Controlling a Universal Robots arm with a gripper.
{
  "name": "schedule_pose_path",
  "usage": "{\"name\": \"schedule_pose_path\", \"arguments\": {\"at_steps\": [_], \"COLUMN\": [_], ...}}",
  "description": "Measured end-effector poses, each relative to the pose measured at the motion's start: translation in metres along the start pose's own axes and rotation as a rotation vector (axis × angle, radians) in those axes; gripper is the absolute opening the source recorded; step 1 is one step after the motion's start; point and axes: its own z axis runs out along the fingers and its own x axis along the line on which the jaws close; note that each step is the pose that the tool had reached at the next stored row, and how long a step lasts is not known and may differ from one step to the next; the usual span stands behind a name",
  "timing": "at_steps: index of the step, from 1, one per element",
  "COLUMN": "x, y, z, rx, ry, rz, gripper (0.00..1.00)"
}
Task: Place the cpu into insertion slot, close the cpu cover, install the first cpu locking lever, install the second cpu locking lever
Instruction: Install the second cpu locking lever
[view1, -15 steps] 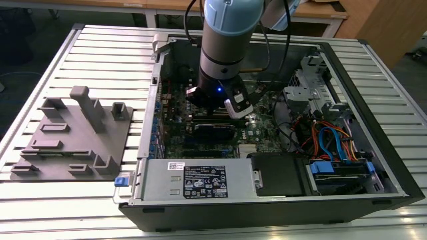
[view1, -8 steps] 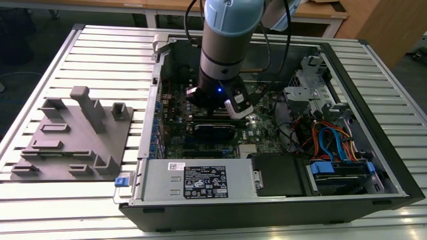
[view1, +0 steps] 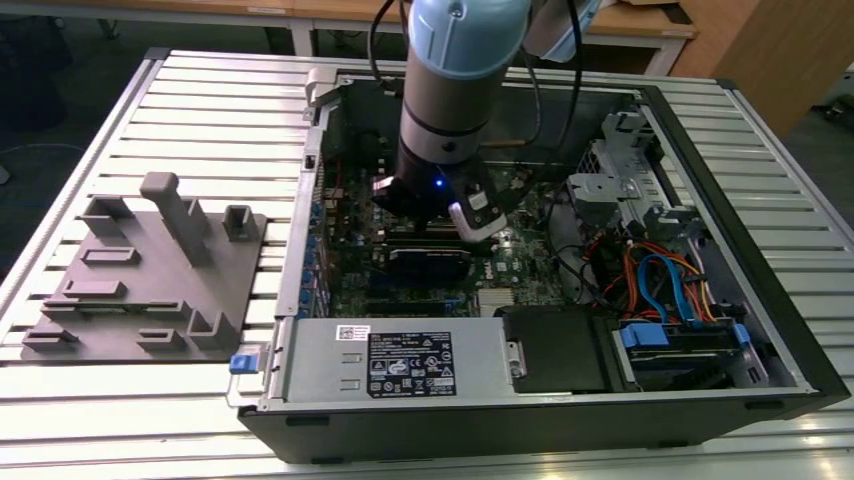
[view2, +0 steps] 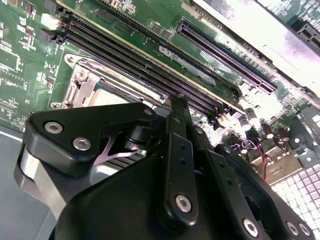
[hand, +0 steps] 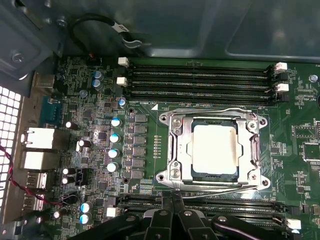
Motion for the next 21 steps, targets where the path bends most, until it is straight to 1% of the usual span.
{"name": "schedule_pose_path", "arguments": {"at_steps": [1, 2, 5, 10, 12, 17, 21], "x": [0.0000, 0.0001, 0.0004, 0.0017, 0.0025, 0.0034, 0.0042], "y": [-0.0005, -0.0014, -0.0039, -0.0051, -0.0054, -0.0061, -0.0066], "z": [0.0002, 0.0002, 0.0004, 0.0025, 0.0036, 0.0069, 0.0097], "rx": [-0.0043, -0.0070, -0.0079, -0.0152, -0.0202, -0.0356, -0.0449], "ry": [-0.0001, -0.0002, -0.0003, -0.0004, -0.0004, -0.0008, -0.0011], "rz": [0.000, 0.000, 0.000, 0.000, -0.001, -0.001, -0.002], "gripper": [0.10, 0.10, 0.10, 0.10, 0.10, 0.10, 0.10]}}
